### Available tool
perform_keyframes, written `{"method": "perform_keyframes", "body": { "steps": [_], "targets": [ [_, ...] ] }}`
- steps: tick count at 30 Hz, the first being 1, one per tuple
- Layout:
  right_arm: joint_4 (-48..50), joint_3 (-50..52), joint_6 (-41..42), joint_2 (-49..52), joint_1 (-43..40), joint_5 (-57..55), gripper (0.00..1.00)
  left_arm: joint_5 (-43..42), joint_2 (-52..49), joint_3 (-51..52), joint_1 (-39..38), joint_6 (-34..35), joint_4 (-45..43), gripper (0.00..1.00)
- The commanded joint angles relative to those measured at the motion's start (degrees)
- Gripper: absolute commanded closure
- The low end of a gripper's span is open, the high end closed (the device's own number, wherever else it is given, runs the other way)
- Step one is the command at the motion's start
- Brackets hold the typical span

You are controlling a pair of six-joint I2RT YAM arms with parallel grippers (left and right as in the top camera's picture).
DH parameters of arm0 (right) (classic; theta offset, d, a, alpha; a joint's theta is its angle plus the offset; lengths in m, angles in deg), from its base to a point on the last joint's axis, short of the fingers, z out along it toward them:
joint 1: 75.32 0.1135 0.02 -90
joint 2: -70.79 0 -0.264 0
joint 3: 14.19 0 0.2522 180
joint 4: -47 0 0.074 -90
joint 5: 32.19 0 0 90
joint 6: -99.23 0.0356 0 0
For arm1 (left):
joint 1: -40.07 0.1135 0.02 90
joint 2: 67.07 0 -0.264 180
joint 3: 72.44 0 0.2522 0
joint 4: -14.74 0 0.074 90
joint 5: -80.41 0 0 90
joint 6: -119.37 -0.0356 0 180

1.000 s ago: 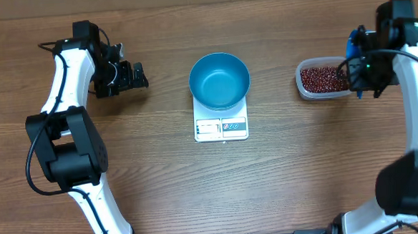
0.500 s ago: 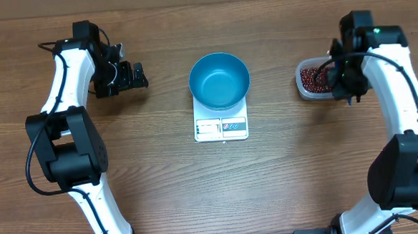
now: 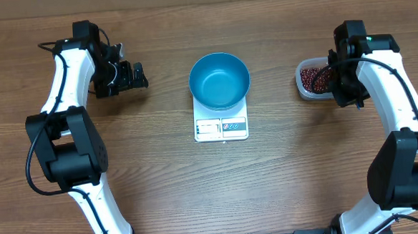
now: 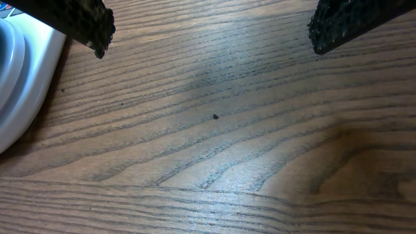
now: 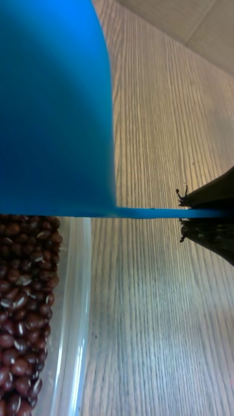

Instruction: Scoop item into bowl and weigh 150g on scale

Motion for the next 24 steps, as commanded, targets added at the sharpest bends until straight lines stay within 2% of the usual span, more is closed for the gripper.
{"method": "perform_keyframes", "body": {
  "steps": [1,16,24],
  "targets": [
    [0.3,0.2,-2.1,0.0,-0.4,-0.2,0.97,0.2,-0.5,-0.4,-0.4,-0.9,0.0,0.00],
    [1.9,0.2,-4.3,8.1,-0.5,-3.4,0.97,0.2,-0.5,-0.4,-0.4,-0.9,0.0,0.00],
    [0.9,0.2,-6.8,10.7,-0.5,2.3,0.97,0.2,-0.5,-0.4,-0.4,-0.9,0.0,0.00]
  ]
}}
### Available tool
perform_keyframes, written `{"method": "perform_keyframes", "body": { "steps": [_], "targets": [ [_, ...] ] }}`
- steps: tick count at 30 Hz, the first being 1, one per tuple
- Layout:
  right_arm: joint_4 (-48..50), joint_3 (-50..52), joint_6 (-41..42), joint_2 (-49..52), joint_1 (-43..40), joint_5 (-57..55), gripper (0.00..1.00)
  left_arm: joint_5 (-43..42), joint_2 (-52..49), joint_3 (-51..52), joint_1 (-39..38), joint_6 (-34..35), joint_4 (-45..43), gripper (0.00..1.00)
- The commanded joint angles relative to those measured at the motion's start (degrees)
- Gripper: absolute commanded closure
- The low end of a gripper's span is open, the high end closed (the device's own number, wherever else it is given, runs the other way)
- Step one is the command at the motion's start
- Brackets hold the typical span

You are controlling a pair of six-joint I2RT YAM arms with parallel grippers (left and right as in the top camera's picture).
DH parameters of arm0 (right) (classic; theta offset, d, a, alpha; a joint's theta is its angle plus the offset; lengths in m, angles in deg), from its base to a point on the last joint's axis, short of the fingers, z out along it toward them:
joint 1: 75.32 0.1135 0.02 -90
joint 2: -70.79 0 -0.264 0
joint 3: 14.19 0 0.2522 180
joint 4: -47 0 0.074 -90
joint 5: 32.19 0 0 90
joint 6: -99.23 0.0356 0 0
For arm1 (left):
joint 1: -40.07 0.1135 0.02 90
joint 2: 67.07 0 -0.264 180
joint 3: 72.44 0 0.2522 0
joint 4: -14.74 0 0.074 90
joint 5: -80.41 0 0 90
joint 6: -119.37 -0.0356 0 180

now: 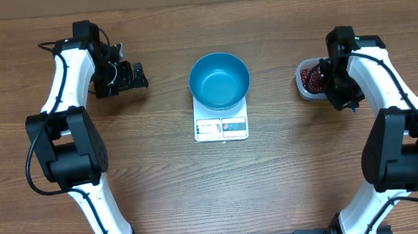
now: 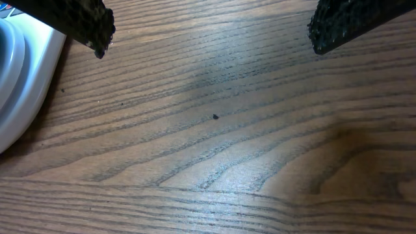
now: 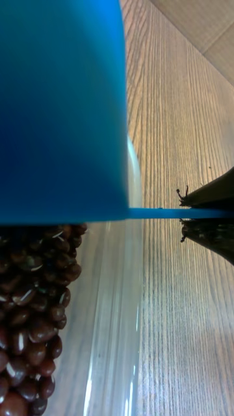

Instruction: Scoop item into bowl and weigh 150g on scale

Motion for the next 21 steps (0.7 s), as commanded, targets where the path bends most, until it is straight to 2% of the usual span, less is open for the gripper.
{"method": "perform_keyframes", "body": {
  "steps": [1,10,18,20,21],
  "targets": [
    [-0.1,0.3,-1.4,3.3,-0.4,3.6,0.97,0.2,-0.5,-0.4,-0.4,-0.9,0.0,0.01],
    [0.3,0.2,-2.7,3.8,-0.6,13.0,0.97,0.2,-0.5,-0.4,-0.4,-0.9,0.0,0.01],
    [0.3,-1.2,-1.9,3.8,-1.6,13.6,0.96,0.2,-0.5,-0.4,-0.4,-0.9,0.0,0.00],
    [0.1,-2.9,-1.9,3.8,-1.6,13.6,0.89,0.2,-0.5,-0.4,-0.4,-0.9,0.0,0.01],
    [-0.3,-4.2,-1.7,3.8,-1.6,13.6,0.79,0.2,-0.5,-0.4,-0.4,-0.9,0.0,0.01]
  ]
}}
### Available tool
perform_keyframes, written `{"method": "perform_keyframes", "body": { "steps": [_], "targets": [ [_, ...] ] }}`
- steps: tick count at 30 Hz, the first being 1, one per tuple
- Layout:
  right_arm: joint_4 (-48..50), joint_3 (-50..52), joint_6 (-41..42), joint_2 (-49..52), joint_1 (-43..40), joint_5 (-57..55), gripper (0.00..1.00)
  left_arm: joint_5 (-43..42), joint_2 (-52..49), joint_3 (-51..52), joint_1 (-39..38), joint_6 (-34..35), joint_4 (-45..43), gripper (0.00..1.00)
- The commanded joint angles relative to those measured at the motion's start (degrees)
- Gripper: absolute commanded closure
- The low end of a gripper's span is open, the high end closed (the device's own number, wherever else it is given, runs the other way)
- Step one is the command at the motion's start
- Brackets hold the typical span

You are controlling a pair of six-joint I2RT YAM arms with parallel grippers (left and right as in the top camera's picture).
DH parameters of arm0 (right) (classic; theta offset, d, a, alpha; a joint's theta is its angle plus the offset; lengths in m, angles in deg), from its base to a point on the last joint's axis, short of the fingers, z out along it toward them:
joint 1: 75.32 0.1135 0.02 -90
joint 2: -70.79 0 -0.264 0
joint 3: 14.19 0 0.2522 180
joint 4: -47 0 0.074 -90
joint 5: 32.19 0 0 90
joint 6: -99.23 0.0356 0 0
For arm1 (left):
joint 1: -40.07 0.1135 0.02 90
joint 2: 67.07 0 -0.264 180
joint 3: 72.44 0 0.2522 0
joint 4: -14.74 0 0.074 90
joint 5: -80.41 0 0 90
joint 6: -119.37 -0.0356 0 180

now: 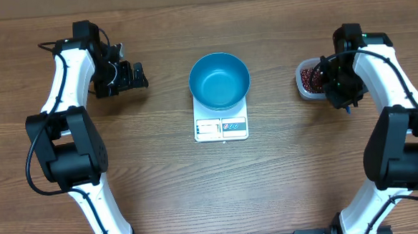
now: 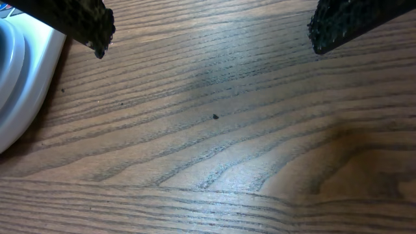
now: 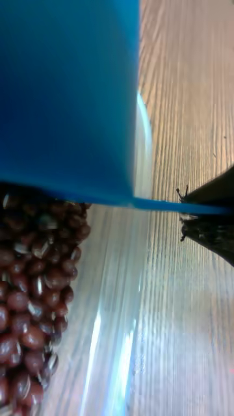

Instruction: Scoop item into bowl and weigh 150g on scale

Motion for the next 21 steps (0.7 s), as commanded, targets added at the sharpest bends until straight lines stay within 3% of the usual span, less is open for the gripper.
{"method": "perform_keyframes", "body": {
  "steps": [1,4,8,16,17,19,21],
  "targets": [
    [0.3,-2.5,-0.4,3.1,0.2,3.7,0.75,0.2,-0.5,-0.4,-0.4,-0.9,0.0,0.00],
    [0.2,-3.6,0.0,3.1,0.2,3.7,0.67,0.2,-0.5,-0.4,-0.4,-0.9,0.0,0.01],
    [0.3,-4.0,0.6,3.1,0.2,3.7,0.72,0.2,-0.5,-0.4,-0.4,-0.9,0.0,0.00],
    [-0.9,-10.2,4.1,3.1,-2.1,3.7,0.65,0.2,-0.5,-0.4,-0.4,-0.9,0.0,0.00],
    [-1.3,-11.0,4.8,3.1,-2.3,4.0,0.67,0.2,-0.5,-0.4,-0.4,-0.9,0.0,0.00],
    [-2.8,-11.7,4.7,3.1,-2.6,5.2,0.82,0.2,-0.5,-0.4,-0.4,-0.9,0.0,0.00],
    [-3.5,-11.4,4.7,3.1,-2.8,5.2,0.87,0.2,-0.5,-0.4,-0.4,-0.9,0.0,0.00]
  ]
}}
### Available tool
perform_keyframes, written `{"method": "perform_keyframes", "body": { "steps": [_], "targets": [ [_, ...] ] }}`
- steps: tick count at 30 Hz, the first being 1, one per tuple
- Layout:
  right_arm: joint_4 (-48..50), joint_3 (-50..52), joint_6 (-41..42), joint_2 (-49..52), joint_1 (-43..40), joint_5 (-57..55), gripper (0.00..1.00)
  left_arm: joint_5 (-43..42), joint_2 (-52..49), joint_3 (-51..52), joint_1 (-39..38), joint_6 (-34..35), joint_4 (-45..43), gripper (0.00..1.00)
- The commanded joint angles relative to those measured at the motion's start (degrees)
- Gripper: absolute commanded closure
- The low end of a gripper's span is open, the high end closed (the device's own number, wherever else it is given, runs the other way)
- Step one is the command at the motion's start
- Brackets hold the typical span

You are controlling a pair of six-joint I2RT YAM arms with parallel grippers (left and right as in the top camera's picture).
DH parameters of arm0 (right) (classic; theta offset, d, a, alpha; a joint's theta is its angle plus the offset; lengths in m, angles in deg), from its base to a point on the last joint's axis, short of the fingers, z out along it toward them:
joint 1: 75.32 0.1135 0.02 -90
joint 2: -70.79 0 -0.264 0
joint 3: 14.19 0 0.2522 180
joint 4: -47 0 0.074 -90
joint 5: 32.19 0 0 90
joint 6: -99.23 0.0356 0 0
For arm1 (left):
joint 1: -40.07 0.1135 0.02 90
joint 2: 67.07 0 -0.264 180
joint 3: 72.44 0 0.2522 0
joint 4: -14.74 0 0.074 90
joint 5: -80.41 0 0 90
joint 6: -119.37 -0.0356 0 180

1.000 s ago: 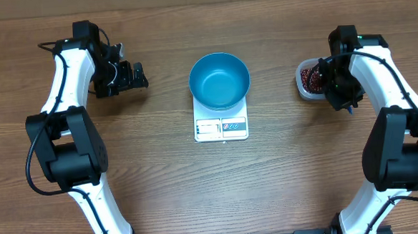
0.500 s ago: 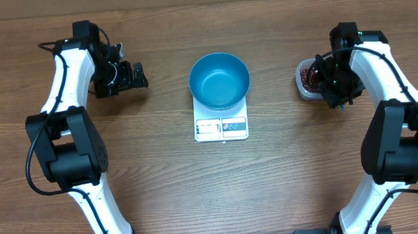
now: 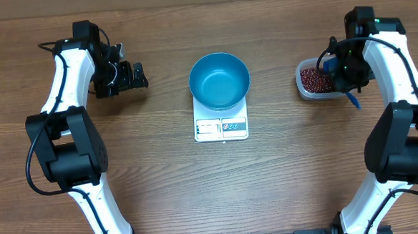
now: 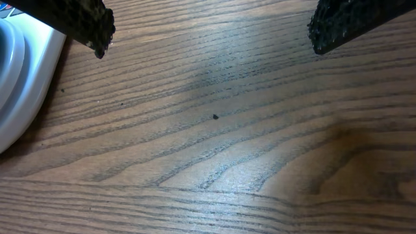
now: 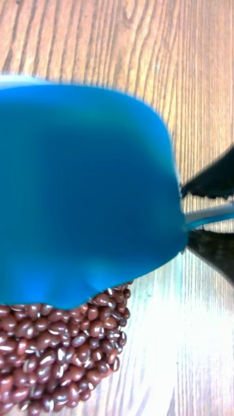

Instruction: Scoop item into bowl and weigh 150g on scale

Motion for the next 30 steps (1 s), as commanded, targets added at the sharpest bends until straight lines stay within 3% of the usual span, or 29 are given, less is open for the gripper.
{"method": "perform_keyframes", "body": {
  "steps": [1,5,6,7,9,11,15,24,27,30],
  "targets": [
    [-0.4,-1.2,0.7,0.1,-0.2,1.0,0.90,0.2,-0.5,-0.4,-0.4,-0.9,-0.1,0.00],
    [-0.8,-0.8,0.6,0.1,-0.2,0.9,0.94,0.2,-0.5,-0.4,-0.4,-0.9,-0.1,0.00],
    [-0.8,-0.5,0.5,0.1,-0.3,0.8,0.85,0.2,-0.5,-0.4,-0.4,-0.9,-0.1,0.00],
    [-0.9,-0.4,0.5,0.1,-0.5,0.7,0.62,0.2,-0.5,-0.4,-0.4,-0.9,-0.1,0.00],
    [-1.0,-0.5,0.4,0.1,-0.7,-0.2,0.53,0.2,-0.5,-0.4,-0.4,-0.9,-0.1,0.00],
    [-1.8,-0.5,0.5,0.1,-0.8,-0.3,0.53,0.2,-0.5,-0.4,-0.4,-0.9,-0.1,0.00],
    [-4.1,-0.4,0.7,0.1,-1.0,2.8,0.67,0.2,-0.5,-0.4,-0.4,-0.9,-0.1,0.00],
    [-8.7,-0.4,4.0,0.1,-2.0,2.6,0.66,0.2,-0.5,-0.4,-0.4,-0.9,-0.1,0.00],
    [-7.3,0.1,3.9,0.1,-3.7,2.7,0.59,0.2,-0.5,-0.4,-0.4,-0.9,-0.1,0.01],
    [-6.6,0.5,3.9,0.1,-3.9,3.9,0.63,0.2,-0.5,-0.4,-0.4,-0.9,-0.1,0.00]
  ]
}}
